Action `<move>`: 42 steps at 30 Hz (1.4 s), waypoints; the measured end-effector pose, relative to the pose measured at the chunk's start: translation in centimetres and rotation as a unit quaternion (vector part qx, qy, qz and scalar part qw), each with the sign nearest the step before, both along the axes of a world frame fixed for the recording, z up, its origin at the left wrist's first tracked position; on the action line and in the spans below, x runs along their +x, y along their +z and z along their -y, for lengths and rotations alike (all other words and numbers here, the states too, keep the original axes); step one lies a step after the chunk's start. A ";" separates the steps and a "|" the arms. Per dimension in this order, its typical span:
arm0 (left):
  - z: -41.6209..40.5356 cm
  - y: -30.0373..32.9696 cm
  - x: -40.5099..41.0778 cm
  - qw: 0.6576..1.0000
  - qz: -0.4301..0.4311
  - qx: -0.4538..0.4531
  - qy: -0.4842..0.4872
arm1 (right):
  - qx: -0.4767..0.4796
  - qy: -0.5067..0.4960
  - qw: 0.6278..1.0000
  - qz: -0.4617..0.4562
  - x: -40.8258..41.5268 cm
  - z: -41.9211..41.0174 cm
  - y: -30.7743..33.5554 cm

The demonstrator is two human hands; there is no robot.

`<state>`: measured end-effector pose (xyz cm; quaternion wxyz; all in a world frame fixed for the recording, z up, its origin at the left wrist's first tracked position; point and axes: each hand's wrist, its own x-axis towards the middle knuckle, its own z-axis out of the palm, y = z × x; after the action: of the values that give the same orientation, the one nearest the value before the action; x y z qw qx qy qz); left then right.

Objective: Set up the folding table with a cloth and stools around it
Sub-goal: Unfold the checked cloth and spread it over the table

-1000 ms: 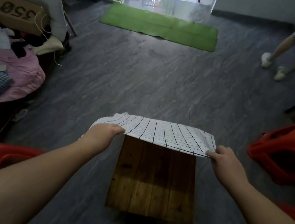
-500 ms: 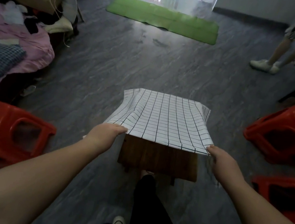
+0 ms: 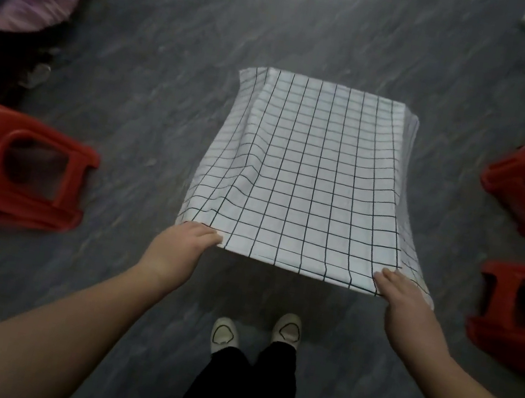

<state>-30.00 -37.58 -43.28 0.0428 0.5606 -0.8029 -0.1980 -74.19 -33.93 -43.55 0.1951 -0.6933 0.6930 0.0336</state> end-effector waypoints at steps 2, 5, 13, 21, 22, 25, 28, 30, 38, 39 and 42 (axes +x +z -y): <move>-1.5 -2.7 -0.2 1.000 0.005 0.015 -0.002 | 0.035 -0.013 0.999 0.000 0.1 -1.4 -2.7; -2.7 -6.8 -0.7 0.999 0.017 0.034 0.003 | 0.067 -0.012 0.998 0.002 0.0 -2.5 -6.7; -4.7 -16.6 -3.5 0.970 0.135 0.201 0.008 | 0.191 0.039 0.980 -0.040 1.3 -3.2 -15.7; -2.5 -19.3 -7.8 0.975 0.125 0.184 0.005 | 0.211 0.011 0.977 0.009 2.8 -1.0 -19.1; -2.0 -19.0 -8.3 0.976 0.121 0.181 0.004 | 0.206 0.000 0.979 0.012 2.8 -0.7 -19.0; -0.9 -17.9 -9.5 0.976 0.122 0.179 -0.004 | 0.210 -0.032 0.977 0.017 2.4 0.1 -18.1; 0.5 -16.6 -10.6 0.977 0.122 0.172 -0.020 | 0.205 -0.055 0.977 0.019 1.5 0.6 -16.7; 1.3 -15.6 -11.6 0.980 0.115 0.159 -0.027 | 0.199 -0.075 0.977 0.022 0.7 0.7 -15.6; 3.0 -13.2 -19.5 0.985 0.085 0.115 -0.094 | 0.173 -0.145 0.973 0.057 -3.5 -0.8 -12.7; 3.0 -13.1 -20.8 0.986 0.079 0.109 -0.103 | 0.169 -0.150 0.972 0.063 -4.0 -1.0 -12.7; 3.2 -13.5 -24.9 0.986 0.071 0.088 -0.126 | 0.151 -0.164 0.970 0.092 -5.8 -1.1 -13.3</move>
<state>-54.86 -40.80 -56.73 -0.0891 0.4695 -0.8475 -0.2310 -79.95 -32.80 -56.83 0.3630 -0.5325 0.7635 0.0419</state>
